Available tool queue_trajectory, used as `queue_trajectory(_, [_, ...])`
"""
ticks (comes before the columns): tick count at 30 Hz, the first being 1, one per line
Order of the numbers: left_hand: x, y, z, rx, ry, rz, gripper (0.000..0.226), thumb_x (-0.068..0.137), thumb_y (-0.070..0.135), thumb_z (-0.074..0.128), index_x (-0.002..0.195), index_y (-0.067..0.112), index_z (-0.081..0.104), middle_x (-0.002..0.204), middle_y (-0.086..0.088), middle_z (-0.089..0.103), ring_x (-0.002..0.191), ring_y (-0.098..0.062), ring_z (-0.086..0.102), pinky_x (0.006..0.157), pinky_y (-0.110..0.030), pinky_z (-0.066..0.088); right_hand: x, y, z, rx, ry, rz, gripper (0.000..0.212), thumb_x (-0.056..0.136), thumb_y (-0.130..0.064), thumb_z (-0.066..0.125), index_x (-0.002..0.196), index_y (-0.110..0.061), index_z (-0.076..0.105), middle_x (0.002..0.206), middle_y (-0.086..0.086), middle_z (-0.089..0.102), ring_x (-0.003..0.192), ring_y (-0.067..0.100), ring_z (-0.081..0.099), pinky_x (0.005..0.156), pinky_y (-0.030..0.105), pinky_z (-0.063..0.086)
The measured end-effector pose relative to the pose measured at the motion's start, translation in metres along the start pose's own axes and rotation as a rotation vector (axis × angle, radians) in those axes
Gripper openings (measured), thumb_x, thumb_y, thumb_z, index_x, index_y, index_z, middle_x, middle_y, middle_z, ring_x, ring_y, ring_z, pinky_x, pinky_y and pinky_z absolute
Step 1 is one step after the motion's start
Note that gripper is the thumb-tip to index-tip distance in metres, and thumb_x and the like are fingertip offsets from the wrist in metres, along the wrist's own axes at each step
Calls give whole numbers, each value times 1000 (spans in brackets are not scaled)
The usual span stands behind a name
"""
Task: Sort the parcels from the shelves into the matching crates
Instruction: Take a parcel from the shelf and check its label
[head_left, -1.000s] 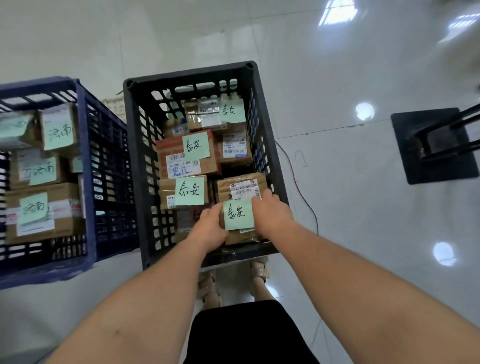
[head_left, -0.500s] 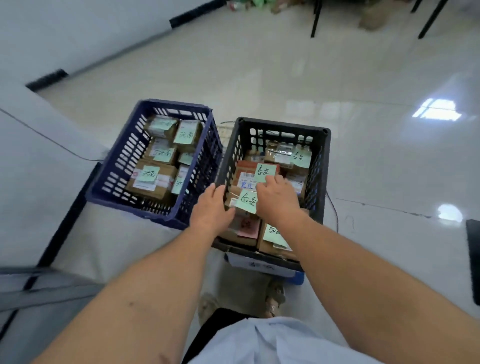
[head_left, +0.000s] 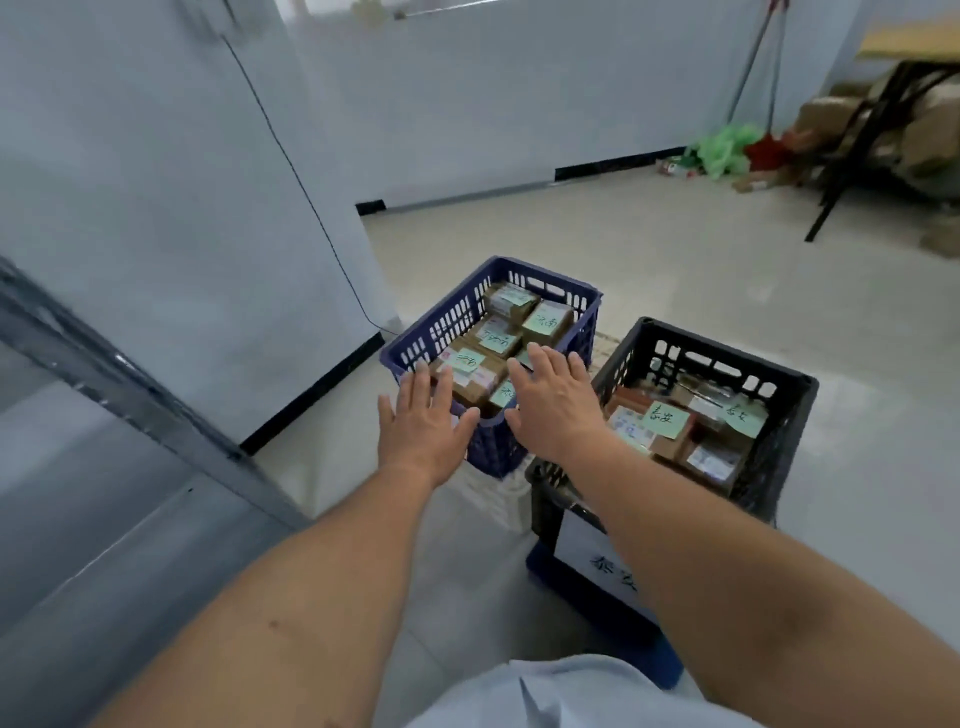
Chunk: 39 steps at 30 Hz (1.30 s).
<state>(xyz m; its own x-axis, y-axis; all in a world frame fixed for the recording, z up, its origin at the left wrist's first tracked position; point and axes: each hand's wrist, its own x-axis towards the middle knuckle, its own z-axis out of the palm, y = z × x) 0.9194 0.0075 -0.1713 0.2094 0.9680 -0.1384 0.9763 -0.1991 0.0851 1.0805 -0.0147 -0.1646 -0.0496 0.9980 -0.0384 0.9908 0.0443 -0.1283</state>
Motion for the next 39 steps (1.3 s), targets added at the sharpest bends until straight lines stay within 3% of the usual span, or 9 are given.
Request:
queue_trajectory(9, [-135,-150,-19,-31,117,-315,69,96,61,12,152,25,-7,159,-7,-19,147,-25,-15,115,-51,-11,-46,-177,-7,-161,0,-301,66,96,-57,31,150,-20,20,160,11,7,147,29,1,115,57,-4])
queue_trajectory(14, [-207,-224,-25,-93,205,-464,71,97,42,43,153,19,6,160,-9,-13,147,-28,4,117,-42,10,-67,-273,-12,-165,64,-541,48,97,-40,42,139,-17,41,146,9,36,134,27,35,110,42,26])
queue_trajectory(18, [-263,-272,-27,-121,274,-587,72,94,36,48,153,17,9,161,-9,-4,143,-28,17,112,-37,21,-84,-347,-9,-146,91,-700,43,93,-30,47,134,-17,46,140,8,41,129,26,40,104,38,35])
queue_trajectory(22, [-309,-318,-18,-117,304,-750,74,96,47,42,153,17,5,161,-9,3,144,-27,17,114,-39,19,-98,-415,-3,-176,77,-859,56,93,-43,47,141,-18,37,151,10,27,137,28,29,110,42,27])
queue_trajectory(29, [-382,-396,5,-107,288,-1079,71,96,61,20,153,23,4,161,-8,-3,148,-25,-2,116,-51,-5,-110,-532,26,-275,22,-1119,66,96,-58,29,151,-21,22,161,11,4,147,26,3,118,54,1])
queue_trajectory(36, [-414,-478,15,-173,361,-1325,69,96,61,18,153,25,8,161,-6,-3,148,-21,-2,119,-47,0,-96,-652,56,-188,-76,-1351,74,93,-67,15,153,-23,16,161,11,4,148,26,3,119,49,0])
queue_trajectory(39, [-411,-511,7,-208,416,-1413,69,95,60,23,153,24,10,161,-6,1,148,-21,5,119,-44,4,-80,-699,57,-120,-113,-1426,103,73,-80,-16,153,-23,16,161,10,7,147,25,8,119,47,3])
